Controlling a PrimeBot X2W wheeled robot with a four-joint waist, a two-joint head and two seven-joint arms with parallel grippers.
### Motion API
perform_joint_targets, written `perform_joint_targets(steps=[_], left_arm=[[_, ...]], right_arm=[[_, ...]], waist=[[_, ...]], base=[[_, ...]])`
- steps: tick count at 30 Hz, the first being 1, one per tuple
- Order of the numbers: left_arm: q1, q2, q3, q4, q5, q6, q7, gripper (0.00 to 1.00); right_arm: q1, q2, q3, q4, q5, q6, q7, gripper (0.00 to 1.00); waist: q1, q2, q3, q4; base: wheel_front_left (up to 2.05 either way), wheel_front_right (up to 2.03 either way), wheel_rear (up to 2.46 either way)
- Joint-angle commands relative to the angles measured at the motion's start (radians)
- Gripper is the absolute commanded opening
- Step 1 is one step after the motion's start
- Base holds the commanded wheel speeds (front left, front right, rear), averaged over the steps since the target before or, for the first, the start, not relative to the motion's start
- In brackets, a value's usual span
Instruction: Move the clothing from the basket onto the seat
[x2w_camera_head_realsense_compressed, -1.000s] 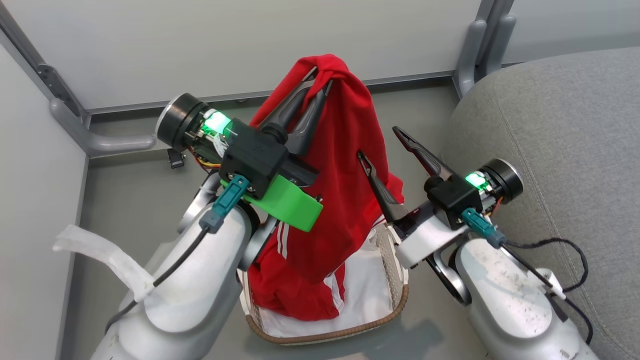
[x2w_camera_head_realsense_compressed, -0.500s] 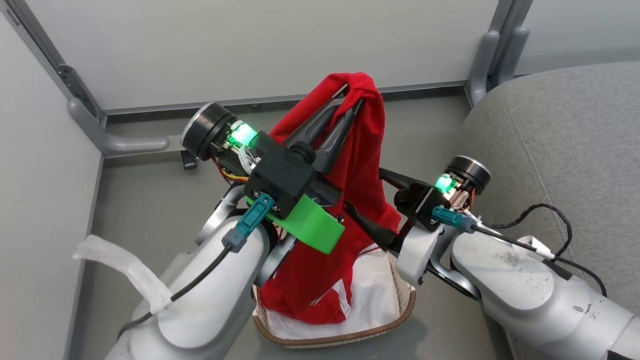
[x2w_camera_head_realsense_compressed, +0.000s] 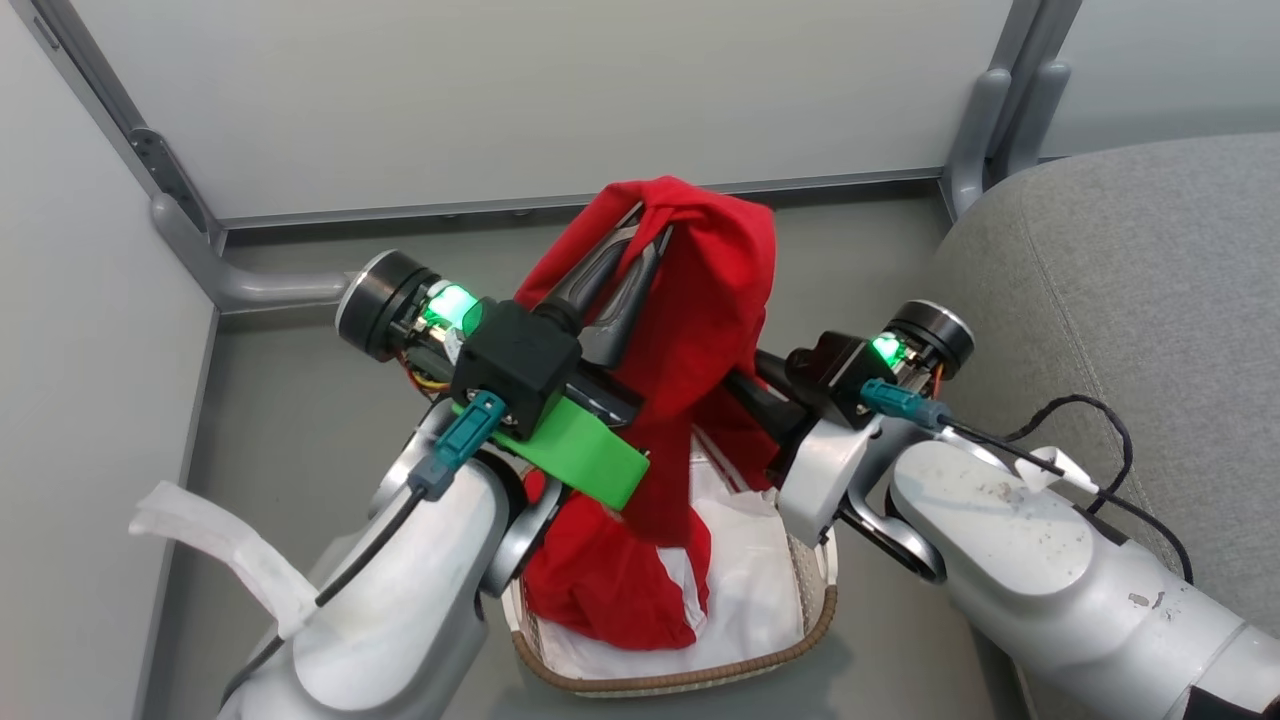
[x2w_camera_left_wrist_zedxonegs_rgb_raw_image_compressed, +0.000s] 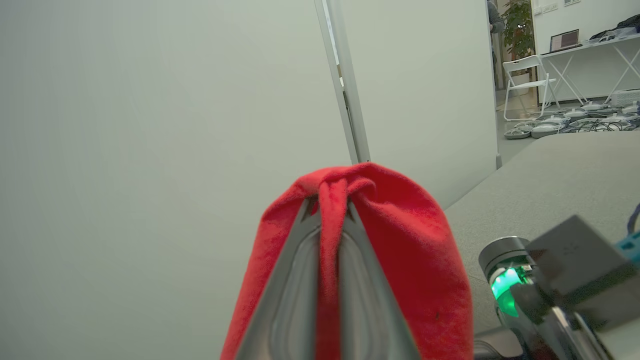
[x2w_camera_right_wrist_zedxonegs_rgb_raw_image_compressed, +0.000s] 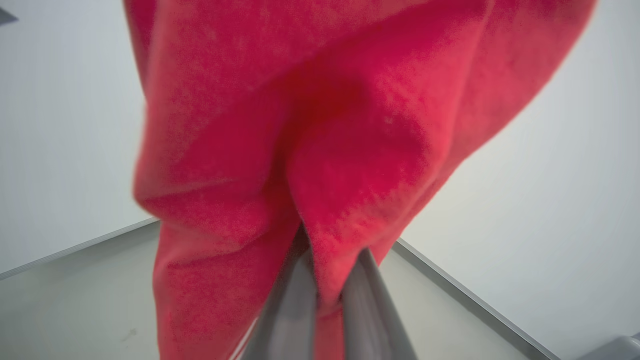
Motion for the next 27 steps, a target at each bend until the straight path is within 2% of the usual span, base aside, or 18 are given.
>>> perform_joint_targets(steps=[1,2,3,4,5,17,18,27], left_arm=[[0.022,0.011,0.008,0.012,-0.008,0.01,-0.005,0.06],[0.032,0.014,0.017,0.021,-0.018,0.014,-0.01,0.28],[0.04,0.018,0.02,0.028,-0.022,0.016,-0.013,0.44],[0.05,0.022,0.024,0.038,-0.028,0.019,-0.019,0.81],[0.06,0.024,0.028,0.046,-0.036,0.021,-0.025,1.0],[0.181,0.022,0.032,0.145,-0.1,0.016,-0.102,1.0],[0.203,0.025,0.026,0.161,-0.104,0.012,-0.113,1.0],[0.274,0.043,0.032,0.215,-0.108,0.009,-0.144,1.0]], right_arm=[[0.02,0.003,-0.025,0.0,-0.013,-0.001,-0.002,0.0],[0.025,0.004,-0.055,-0.001,-0.02,-0.001,-0.002,0.0],[0.03,0.005,-0.076,-0.004,-0.028,-0.001,-0.003,0.0],[0.037,0.006,-0.105,-0.007,-0.037,-0.001,-0.002,0.0],[0.044,0.008,-0.131,-0.01,-0.047,-0.001,-0.002,0.0],[0.131,-0.001,-0.371,-0.031,-0.146,-0.001,-0.002,0.0],[0.149,0.003,-0.411,-0.036,-0.158,-0.001,-0.003,0.0],[0.199,0.001,-0.556,-0.073,-0.217,-0.001,-0.002,0.0]], waist=[[0.0001,0.0,0.002,-0.003],[0.0001,0.0,0.003,-0.005],[0.0001,0.0,0.004,-0.006],[0.0001,0.0,0.006,-0.008],[0.0001,0.0,0.008,-0.01],[0.0001,0.0,0.014,-0.034],[0.0001,0.0,0.015,-0.042],[0.0001,0.0,0.033,-0.097]], base=[[0.0,0.0,0.0],[0.0,0.0,0.0],[0.0,0.0,0.0],[0.0,0.0,0.0],[0.0,0.0,0.0],[0.0,0.0,0.0],[0.0,0.0,0.0],[0.0,0.0,0.0]])
